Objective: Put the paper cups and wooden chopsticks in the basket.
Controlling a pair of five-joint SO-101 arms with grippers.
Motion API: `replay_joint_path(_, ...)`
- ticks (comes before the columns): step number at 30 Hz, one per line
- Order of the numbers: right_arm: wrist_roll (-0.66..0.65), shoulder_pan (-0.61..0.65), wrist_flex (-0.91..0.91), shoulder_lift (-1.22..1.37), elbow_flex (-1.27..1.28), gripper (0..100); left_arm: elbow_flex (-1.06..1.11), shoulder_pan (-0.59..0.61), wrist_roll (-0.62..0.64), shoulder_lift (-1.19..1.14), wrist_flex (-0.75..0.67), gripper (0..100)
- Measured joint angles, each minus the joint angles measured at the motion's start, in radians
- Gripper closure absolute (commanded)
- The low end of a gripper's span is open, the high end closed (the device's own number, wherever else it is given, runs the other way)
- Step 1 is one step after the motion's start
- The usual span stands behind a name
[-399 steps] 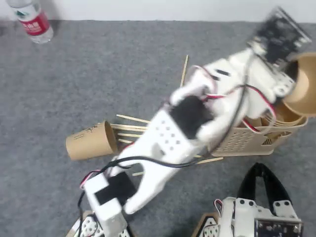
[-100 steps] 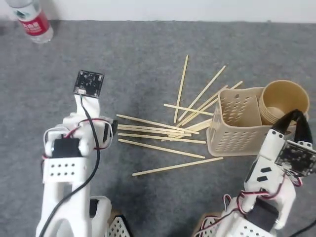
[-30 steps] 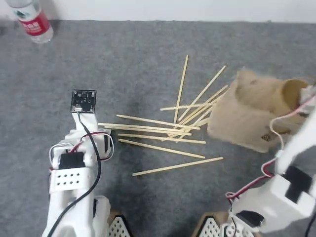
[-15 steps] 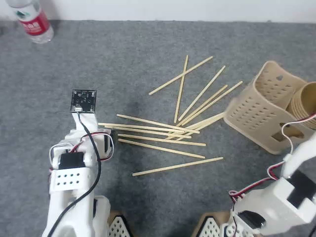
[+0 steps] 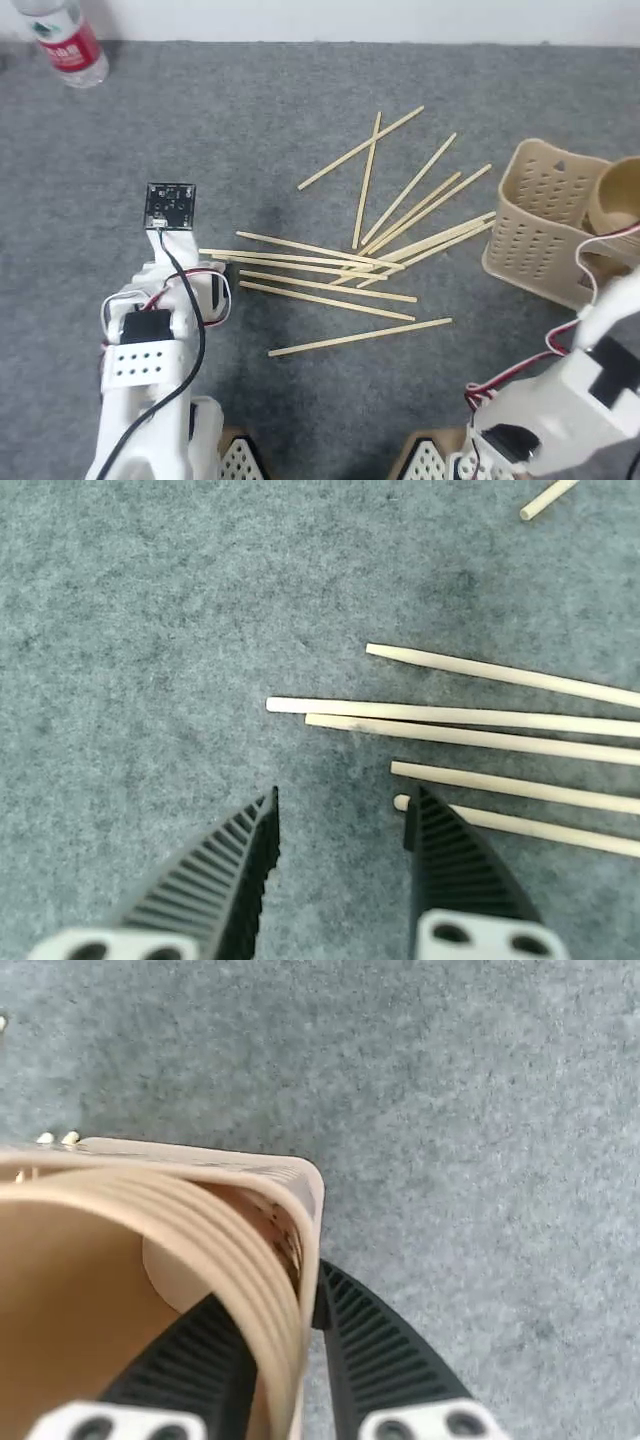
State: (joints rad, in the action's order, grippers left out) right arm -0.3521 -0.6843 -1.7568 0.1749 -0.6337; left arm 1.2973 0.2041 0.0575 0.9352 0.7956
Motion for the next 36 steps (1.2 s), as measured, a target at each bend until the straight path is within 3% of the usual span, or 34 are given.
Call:
replay_joint_path(6, -0.049, -0.055, 0.000, 0.018, 0.000, 97.5, 0.000, 0.000, 0.000, 0.000, 0.000, 80)
replay_joint_path(11, -0.095, -0.064, 0.000, 0.018, 0.015, 71.3, 0.000, 0.000, 0.000, 0.000, 0.000, 80)
replay_joint_path(17, -0.141, -0.068, 0.000, -0.003, 0.014, 80.2, 0.000, 0.000, 0.000, 0.000, 0.000, 80)
replay_joint_path(23, -0.199, 0.009, 0.000, -0.226, 0.015, 81.0, 0.000, 0.000, 0.000, 0.000, 0.000, 80)
replay_joint_path(27, -0.204, 0.107, 0.000, -0.465, 0.015, 81.2, 0.000, 0.000, 0.000, 0.000, 0.000, 80)
replay_joint_path(31, -0.204, 0.308, 0.000, -0.689, 0.031, 81.2, 0.000, 0.020, 0.000, 0.000, 0.000, 80)
replay_joint_path(36, -0.204, 0.631, 0.000, -0.755, 0.199, 81.2, 0.000, 0.198, 0.084, 0.000, -0.080, 80)
